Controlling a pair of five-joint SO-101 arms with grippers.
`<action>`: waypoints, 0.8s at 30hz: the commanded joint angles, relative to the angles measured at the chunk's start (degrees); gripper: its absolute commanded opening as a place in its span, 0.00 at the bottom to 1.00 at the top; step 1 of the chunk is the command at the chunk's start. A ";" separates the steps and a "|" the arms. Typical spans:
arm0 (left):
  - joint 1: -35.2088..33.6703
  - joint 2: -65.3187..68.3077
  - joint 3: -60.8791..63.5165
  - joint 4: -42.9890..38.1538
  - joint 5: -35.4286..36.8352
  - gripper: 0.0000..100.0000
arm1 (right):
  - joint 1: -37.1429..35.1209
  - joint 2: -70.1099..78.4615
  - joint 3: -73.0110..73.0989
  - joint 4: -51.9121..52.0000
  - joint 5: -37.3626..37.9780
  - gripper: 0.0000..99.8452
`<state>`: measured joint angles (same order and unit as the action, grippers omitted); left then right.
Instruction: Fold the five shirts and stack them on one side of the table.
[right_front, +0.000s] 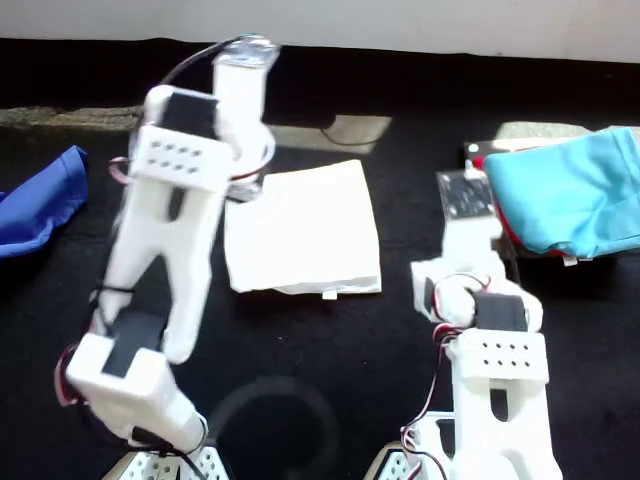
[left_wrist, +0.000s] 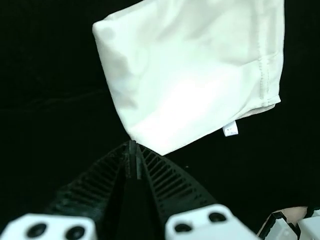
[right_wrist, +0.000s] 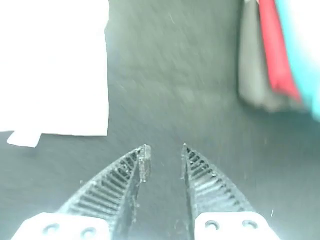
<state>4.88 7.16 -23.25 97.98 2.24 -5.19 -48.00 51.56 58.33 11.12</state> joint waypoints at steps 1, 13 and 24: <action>-6.73 -9.89 13.23 -4.48 -0.62 0.01 | -4.18 4.62 -7.96 0.75 -0.62 0.15; -24.92 -28.26 65.63 -38.77 -0.70 0.01 | -13.23 42.95 -40.57 1.01 -22.86 0.30; -26.86 -28.62 82.86 -55.65 -6.68 0.01 | -17.10 67.82 -60.00 1.19 -28.48 0.38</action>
<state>-21.58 -19.30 57.36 46.20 -3.82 -21.89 17.32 -3.56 59.30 -16.75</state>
